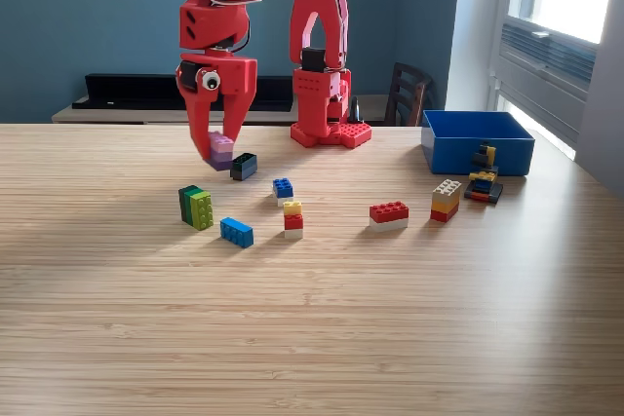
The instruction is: Grasp a lego block and put it in the bin.
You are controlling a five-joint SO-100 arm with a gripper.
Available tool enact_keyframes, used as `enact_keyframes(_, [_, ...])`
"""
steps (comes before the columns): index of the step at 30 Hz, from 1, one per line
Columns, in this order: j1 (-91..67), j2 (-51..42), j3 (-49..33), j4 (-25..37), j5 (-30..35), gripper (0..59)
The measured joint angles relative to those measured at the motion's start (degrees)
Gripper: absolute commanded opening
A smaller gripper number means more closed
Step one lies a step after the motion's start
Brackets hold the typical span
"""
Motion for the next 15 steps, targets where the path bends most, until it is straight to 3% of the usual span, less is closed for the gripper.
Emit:
enact_keyframes(8, [-21.36, 0.00, -11.78, 13.45, -8.09, 0.0])
enact_keyframes(15, [-42.54, 0.00, -17.23, 20.39, -12.92, 0.0])
